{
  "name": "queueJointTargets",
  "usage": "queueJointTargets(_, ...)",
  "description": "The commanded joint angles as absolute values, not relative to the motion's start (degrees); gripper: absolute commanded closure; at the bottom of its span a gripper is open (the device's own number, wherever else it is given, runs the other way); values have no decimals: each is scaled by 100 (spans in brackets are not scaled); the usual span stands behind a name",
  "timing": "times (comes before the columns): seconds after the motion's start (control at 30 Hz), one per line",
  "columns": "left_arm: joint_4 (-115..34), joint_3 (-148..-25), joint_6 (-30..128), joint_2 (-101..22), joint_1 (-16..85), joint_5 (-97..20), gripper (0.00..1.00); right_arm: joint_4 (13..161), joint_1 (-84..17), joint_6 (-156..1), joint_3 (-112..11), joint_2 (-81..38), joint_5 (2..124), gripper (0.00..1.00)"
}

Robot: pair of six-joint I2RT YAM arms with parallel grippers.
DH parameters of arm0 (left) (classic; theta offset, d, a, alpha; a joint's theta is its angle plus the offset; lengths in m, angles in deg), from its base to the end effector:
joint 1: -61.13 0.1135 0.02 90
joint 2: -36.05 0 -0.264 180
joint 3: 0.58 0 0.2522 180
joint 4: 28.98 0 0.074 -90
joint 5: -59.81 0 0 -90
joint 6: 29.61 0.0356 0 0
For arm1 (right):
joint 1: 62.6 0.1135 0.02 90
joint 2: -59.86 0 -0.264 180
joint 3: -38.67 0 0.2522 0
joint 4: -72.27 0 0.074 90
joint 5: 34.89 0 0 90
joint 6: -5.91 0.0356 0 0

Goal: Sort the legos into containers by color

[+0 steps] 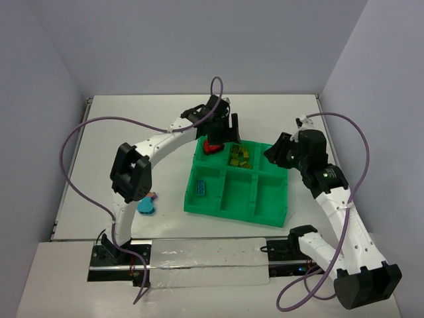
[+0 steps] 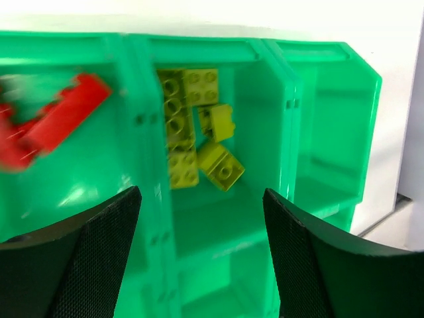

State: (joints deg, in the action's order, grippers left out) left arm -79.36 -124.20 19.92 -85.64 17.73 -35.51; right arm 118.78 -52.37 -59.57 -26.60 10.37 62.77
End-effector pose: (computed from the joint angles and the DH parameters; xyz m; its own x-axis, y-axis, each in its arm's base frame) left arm 0.3489 -0.3345 0.2647 -0.8867 -0.0510 -0.4595 0.2015 0.8520 -0.4833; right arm 0.1814 0.0376 0.3270 -0.5774 0.3138 -0.7538 -0.0540 0.9065 0.4187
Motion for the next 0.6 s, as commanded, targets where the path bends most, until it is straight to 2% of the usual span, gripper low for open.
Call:
queueJointTargets(0.0, -8440, -12366, 2260, -6842, 2071, -2657, 19, 11237, -4274, -5903, -2632, 851, 6768, 100)
queueJointTargets(0.17, -8891, -11352, 2116, -5335, 3271, -2266, 16, 10980, -2924, -6018, -2810, 143, 7003, 100)
queueJointTargets(0.23, -9059, -11168, 2035, -5132, 3462, -2155, 13, 10941, -2631, -6018, -2873, -88, 6925, 100)
queueJointTargets(0.43, -9857, -9850, 1409, -4026, 4453, -1783, 10, 11036, -2170, -6087, -3318, -1071, 6649, 100)
queueJointTargets(0.57, -10279, -8925, 992, -3667, 4662, -1694, 10, 11029, -1973, -6244, -3571, -1535, 6436, 94)
